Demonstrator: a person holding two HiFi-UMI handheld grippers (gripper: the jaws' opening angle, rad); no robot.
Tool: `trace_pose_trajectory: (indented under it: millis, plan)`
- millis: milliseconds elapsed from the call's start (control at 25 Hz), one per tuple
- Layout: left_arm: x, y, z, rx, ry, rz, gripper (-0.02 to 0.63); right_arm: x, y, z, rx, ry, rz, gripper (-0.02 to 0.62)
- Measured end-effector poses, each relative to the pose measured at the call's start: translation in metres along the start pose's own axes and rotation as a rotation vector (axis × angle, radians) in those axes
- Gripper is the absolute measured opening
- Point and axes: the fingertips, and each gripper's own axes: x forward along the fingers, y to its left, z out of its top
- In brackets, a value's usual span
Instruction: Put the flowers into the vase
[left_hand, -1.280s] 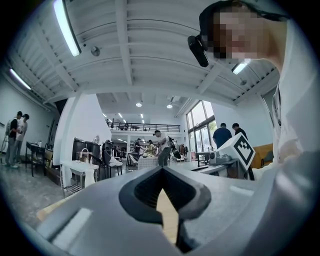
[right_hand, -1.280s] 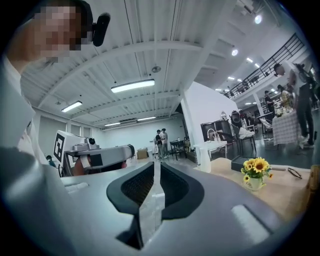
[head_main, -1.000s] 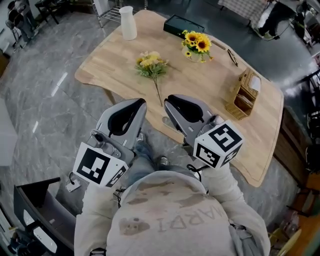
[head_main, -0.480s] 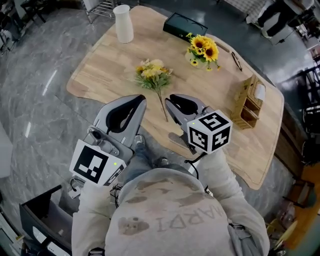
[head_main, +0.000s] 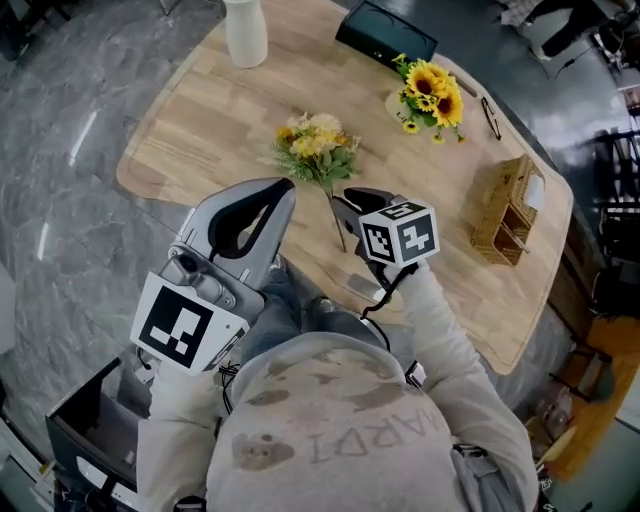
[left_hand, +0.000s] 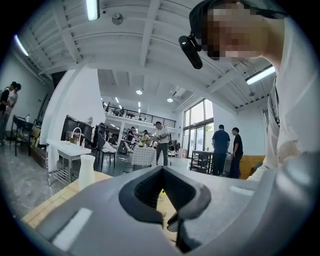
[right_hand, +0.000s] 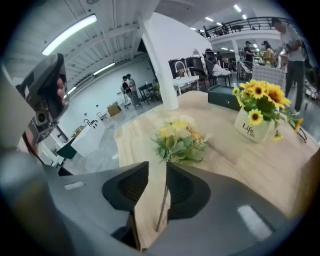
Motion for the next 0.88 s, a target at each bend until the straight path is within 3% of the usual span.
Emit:
trace_pose_trajectory:
  millis: [440,720,880]
  plan:
    - [0.011,0.038,-0.029,-0.061,0.046,-0.013,0.001,0.073,-0.027,-0.024,0.017,0.232,-0.035,0.163]
    - [0.008,0.05,-0.032,-0.072,0.054,0.004,0.001,0.085,-0.032,-0.028,0.033,0.31,-0.076,0.118]
    - [0.006,0.048,-0.03,-0.067,0.05,0.009,0.001,0.085,-0.03,-0.023,0.074,0.285,-0.077,0.072]
